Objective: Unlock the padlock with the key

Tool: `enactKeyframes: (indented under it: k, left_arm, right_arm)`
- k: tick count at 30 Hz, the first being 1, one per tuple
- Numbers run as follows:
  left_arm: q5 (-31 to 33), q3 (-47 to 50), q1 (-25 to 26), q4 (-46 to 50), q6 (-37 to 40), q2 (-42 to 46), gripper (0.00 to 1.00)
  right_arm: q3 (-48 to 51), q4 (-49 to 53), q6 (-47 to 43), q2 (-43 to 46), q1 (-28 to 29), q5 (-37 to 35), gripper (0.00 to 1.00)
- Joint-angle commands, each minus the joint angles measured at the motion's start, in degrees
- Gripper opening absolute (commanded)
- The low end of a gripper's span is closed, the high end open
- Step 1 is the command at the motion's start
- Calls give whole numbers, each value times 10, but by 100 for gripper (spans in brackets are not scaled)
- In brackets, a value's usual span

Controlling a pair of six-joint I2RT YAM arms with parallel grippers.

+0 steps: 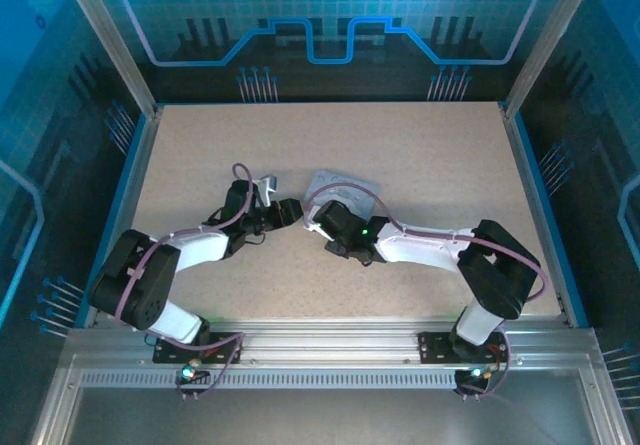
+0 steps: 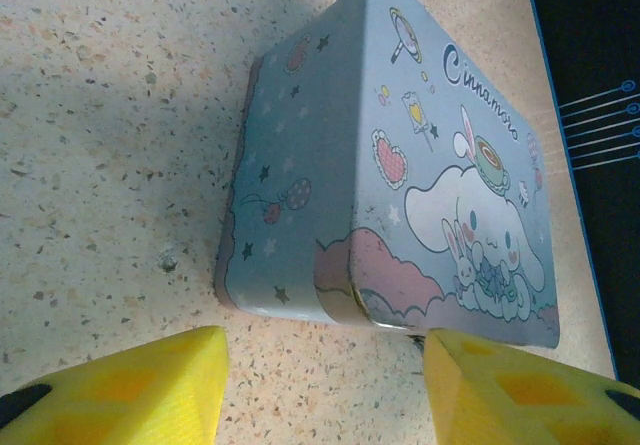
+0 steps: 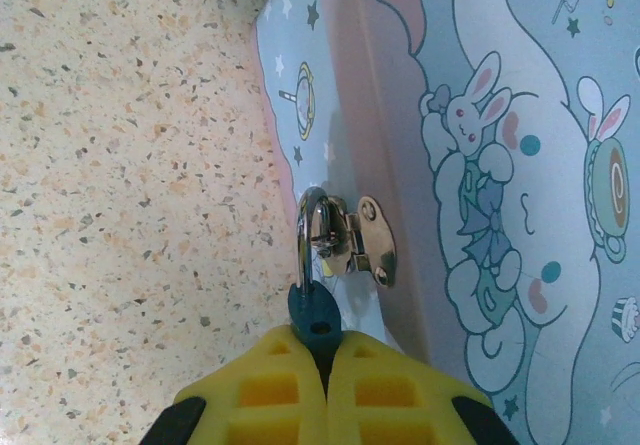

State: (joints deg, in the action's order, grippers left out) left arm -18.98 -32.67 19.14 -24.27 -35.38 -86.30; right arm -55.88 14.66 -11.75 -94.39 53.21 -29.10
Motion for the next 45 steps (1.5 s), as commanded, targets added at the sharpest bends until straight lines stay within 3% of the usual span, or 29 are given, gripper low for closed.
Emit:
enactKeyframes:
  k: [1, 14, 27, 45]
  left_arm:
    - [-18, -18, -9, -6, 18, -13, 55]
    - [-30, -18, -13, -61, 1, -65, 54]
    - [-81, -36, 0, -151, -27, -124, 51]
    - [-88, -60, 27, -186, -19, -166, 50]
  right_arm:
    - [-1, -10, -20, 12, -7, -2, 0]
    - [26, -20, -51, 40, 1, 3, 0]
    - [40, -40, -73, 57, -36, 24, 0]
    - [20, -43, -95, 55, -50, 41, 0]
